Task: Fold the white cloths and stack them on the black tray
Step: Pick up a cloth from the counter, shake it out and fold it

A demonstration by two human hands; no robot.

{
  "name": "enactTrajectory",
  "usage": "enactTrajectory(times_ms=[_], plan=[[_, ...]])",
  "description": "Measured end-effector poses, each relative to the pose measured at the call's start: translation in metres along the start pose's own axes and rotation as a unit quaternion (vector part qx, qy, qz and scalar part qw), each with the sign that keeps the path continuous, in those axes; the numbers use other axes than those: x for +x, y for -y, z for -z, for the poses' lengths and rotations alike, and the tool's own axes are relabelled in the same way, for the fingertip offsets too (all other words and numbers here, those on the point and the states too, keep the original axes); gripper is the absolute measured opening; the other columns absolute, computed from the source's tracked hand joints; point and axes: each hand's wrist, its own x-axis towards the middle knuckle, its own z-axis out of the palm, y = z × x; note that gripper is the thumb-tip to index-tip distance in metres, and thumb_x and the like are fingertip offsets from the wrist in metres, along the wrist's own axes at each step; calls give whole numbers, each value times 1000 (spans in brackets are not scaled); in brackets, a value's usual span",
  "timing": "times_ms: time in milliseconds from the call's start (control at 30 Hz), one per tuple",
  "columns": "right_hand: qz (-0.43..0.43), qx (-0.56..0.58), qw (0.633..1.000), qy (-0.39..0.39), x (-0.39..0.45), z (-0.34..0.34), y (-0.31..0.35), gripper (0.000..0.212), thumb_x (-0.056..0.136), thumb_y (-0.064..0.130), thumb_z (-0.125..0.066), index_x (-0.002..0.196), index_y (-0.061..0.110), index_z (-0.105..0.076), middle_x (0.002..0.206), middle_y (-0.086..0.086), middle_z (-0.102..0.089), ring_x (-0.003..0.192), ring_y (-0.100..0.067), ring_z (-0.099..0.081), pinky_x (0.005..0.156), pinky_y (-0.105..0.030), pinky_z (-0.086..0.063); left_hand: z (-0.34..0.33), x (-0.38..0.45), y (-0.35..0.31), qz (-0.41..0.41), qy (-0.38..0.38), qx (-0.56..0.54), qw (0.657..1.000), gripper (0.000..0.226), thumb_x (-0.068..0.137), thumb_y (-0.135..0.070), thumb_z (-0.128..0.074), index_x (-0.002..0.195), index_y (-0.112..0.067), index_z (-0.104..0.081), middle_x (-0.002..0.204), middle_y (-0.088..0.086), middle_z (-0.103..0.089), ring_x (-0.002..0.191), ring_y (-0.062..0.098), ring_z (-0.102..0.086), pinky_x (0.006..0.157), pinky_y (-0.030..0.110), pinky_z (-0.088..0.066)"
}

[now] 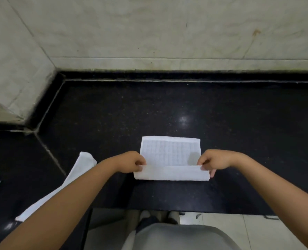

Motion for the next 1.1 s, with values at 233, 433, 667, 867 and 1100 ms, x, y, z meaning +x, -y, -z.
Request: enactTrajectory(times_ms=[233, 433, 667, 867, 1100], plan=[[-53, -28, 951, -304, 31, 17, -3, 18, 87, 6, -48, 95, 7, -64, 98, -11, -65, 87, -23, -58, 70, -25, -40, 19, 49, -2, 66, -248, -54, 965, 20, 92, -11, -50, 104, -7, -66, 108, 8, -64, 98, 22, -60, 86, 31, -49], [-82, -26, 909, -407, 54, 11, -11, 20, 89, 7, -48, 97, 2, -66, 109, -13, -60, 102, -26, -54, 81, -28, -43, 11, 82, 0, 88, -295, 23, 951, 24, 96, -14, -42, 104, -9, -64, 110, 8, -60, 98, 20, -56, 80, 28, -46], [-91, -46, 911, -400, 66, 8, -16, 23, 90, 6, -45, 100, 3, -65, 110, -12, -60, 105, -24, -53, 84, -30, -44, 4, 93, 11, 58, -319, 85, 942, 22, 96, -14, -43, 102, -9, -64, 104, 5, -64, 101, 21, -55, 76, 30, -47], [-69, -68, 935, -341, 64, 13, -12, 30, 89, 5, -44, 116, 7, -58, 109, -9, -54, 107, -25, -52, 86, -31, -44, -1, 89, 17, 47, -300, 126, 944, 29, 95, -11, -43, 122, -11, -53, 114, 8, -59, 109, 23, -50, 79, 31, -45], [67, -114, 888, -439, 28, 42, 3, 19, 77, 6, -53, 85, -1, -69, 82, -19, -58, 82, -35, -59, 73, -32, -45, 47, 47, -5, 36, -337, 15, 941, 24, 92, -33, -46, 78, -14, -48, 76, 0, -48, 72, 19, -48, 59, 31, -32]])
